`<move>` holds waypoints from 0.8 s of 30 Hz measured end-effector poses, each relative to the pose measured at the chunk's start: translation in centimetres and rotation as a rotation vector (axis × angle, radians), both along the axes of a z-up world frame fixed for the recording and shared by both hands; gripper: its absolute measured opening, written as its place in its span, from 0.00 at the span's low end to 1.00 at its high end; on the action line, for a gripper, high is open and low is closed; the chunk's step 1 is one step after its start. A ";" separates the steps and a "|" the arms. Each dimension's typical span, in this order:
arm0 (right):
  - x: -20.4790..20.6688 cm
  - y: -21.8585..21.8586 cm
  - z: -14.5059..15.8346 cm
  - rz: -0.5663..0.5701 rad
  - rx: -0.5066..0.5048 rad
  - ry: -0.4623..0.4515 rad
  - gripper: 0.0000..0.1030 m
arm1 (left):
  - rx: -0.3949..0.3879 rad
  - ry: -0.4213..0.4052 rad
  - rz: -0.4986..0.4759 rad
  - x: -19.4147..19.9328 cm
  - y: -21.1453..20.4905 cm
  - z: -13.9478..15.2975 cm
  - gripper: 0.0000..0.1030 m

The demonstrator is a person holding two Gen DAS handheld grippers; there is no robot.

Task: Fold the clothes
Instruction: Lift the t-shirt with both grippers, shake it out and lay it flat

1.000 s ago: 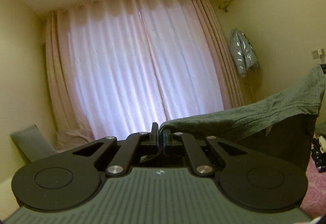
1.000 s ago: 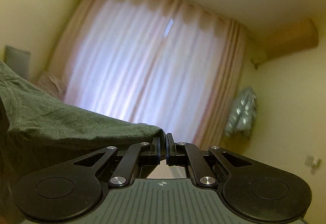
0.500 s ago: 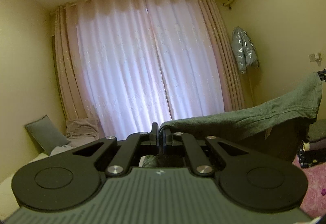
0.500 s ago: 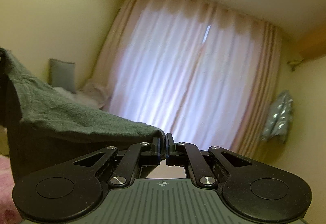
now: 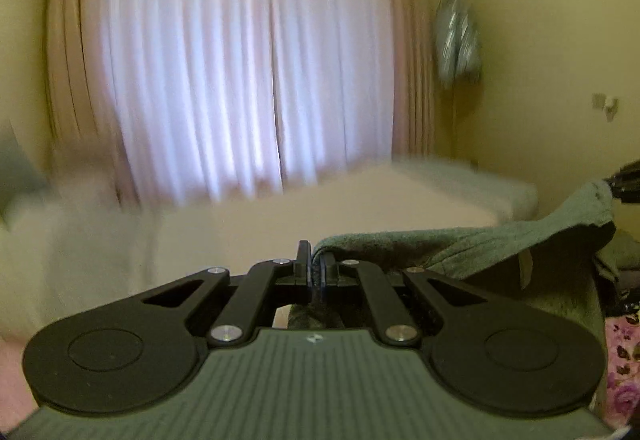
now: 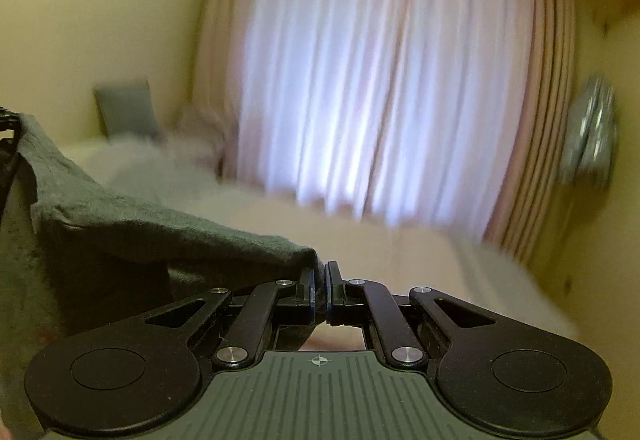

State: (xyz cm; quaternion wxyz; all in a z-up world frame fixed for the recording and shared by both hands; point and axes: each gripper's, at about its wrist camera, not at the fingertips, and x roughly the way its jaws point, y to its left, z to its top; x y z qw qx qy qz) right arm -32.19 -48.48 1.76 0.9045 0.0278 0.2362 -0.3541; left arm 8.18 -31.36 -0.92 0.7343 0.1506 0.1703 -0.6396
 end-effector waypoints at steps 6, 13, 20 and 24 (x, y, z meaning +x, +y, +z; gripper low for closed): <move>10.3 -12.9 -17.8 -0.113 0.265 0.249 0.03 | 0.324 0.065 -0.019 4.6 -15.8 -22.0 0.05; 14.0 -19.9 -37.4 -0.309 0.449 0.428 0.06 | 0.543 0.052 0.034 7.1 -23.2 -37.1 0.14; 11.3 -15.5 -34.8 -0.178 0.255 0.281 0.60 | 0.425 0.075 -0.092 6.7 -20.7 -32.1 0.14; 13.3 -14.0 -33.8 0.075 0.410 0.240 0.36 | 0.518 0.254 -0.299 4.1 -21.1 -32.5 0.12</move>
